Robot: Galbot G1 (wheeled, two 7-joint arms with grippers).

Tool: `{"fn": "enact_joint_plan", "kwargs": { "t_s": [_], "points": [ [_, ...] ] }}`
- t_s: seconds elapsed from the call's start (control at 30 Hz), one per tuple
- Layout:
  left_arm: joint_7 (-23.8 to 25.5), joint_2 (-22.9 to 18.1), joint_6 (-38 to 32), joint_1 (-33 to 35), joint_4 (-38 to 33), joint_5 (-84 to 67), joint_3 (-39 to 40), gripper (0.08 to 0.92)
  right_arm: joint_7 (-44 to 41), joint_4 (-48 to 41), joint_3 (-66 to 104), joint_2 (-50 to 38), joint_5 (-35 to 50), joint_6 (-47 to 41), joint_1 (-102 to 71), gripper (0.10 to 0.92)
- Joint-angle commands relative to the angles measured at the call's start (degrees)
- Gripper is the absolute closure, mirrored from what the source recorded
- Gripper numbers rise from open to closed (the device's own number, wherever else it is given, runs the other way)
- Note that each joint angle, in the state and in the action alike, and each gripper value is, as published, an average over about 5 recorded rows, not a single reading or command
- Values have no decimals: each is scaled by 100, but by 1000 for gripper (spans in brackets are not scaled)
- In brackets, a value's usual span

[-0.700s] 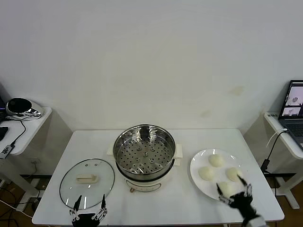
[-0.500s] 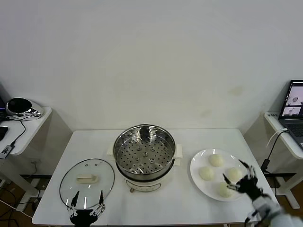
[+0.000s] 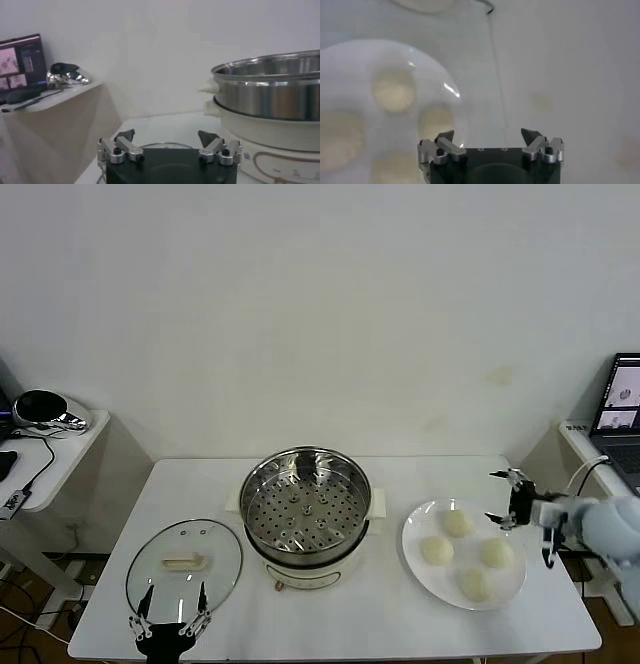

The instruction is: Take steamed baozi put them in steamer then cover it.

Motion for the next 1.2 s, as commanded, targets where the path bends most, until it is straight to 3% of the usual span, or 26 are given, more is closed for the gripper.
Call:
{"fn": "enact_joint_plan", "kwargs": {
  "t_s": [0.03,0.47,1.2],
  "points": [
    [-4,4,17,-24,-8,39,-37,177,-956,-786,-1871,-471,73,-218,1628,203],
    [-7,-40,9,-35,-51,82,-15,177,-1123,-1515,-3096,377,441,-1,2391,203],
    [-19,-121,-22,-50,-35,128,-45,177,-992,-2582,-3678,1722,-615,634,2793,203]
  ]
}}
